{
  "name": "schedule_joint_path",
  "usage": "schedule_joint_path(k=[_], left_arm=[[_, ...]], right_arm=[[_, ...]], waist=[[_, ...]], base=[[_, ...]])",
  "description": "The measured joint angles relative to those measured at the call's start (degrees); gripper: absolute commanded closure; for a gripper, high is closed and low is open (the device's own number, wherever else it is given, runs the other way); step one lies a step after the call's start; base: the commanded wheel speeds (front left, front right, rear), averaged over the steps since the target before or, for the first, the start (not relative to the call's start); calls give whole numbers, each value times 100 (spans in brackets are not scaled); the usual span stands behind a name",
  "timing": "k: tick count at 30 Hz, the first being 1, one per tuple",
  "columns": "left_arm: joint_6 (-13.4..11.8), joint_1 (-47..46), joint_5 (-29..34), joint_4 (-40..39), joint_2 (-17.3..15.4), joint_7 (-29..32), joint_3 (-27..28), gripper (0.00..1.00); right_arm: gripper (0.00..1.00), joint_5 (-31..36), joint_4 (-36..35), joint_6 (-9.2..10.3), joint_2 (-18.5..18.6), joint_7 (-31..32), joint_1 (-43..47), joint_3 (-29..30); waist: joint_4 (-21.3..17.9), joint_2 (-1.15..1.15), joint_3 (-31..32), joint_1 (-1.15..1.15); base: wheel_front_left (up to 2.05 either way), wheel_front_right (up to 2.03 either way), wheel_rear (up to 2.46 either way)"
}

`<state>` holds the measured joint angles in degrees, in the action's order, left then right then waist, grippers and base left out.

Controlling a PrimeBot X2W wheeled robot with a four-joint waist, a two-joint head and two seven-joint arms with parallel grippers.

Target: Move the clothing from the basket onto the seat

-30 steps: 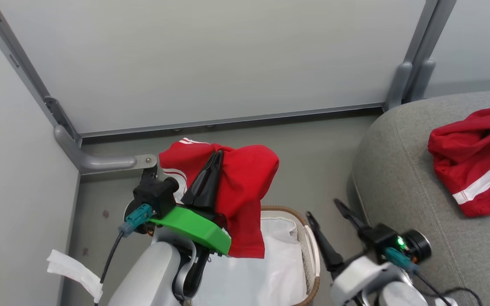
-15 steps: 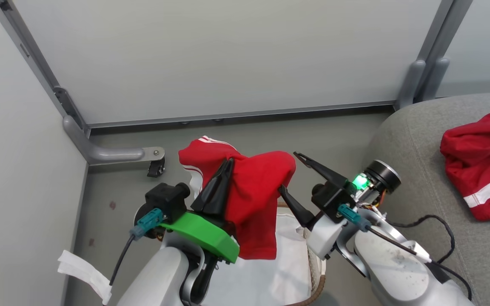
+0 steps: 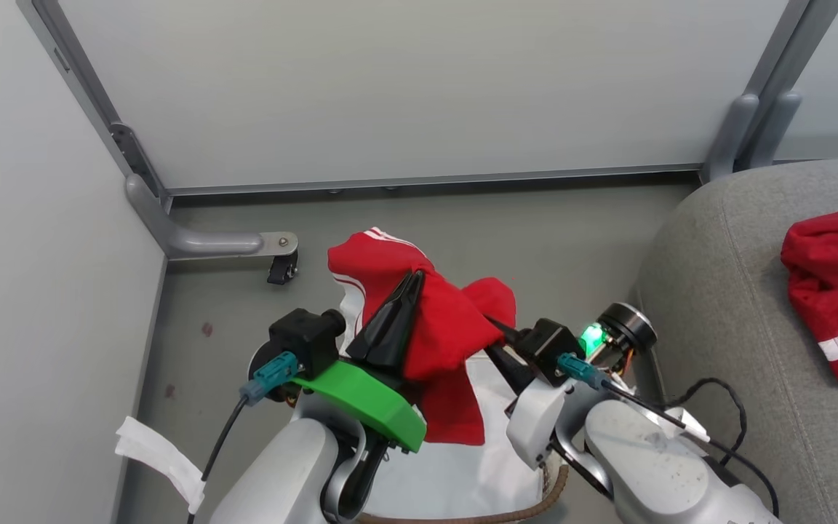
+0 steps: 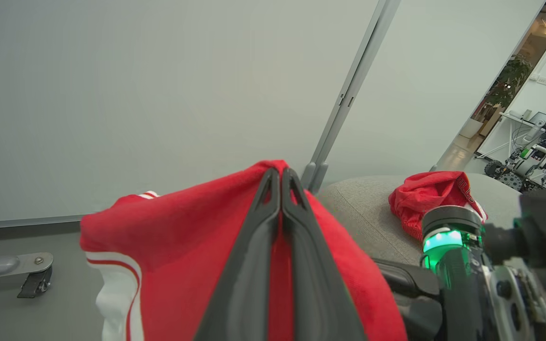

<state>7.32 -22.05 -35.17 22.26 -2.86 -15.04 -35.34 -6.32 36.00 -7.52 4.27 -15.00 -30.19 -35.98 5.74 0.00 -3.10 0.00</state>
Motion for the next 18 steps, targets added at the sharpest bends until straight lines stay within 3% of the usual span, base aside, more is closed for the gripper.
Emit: schedule_joint_path(k=[9,18], left_arm=[[0,-6,-5,4,1,10,21,100],[7,1,3,11,3,26,45,100]], right_arm=[[100,-802,-55,-1,-133,-18,403,103],[100,-1094,-201,-1,-168,-24,638,197]], waist=[[9,0,-91,0],[-52,0,-88,0]], base=[[0,0,0],[0,0,0]])
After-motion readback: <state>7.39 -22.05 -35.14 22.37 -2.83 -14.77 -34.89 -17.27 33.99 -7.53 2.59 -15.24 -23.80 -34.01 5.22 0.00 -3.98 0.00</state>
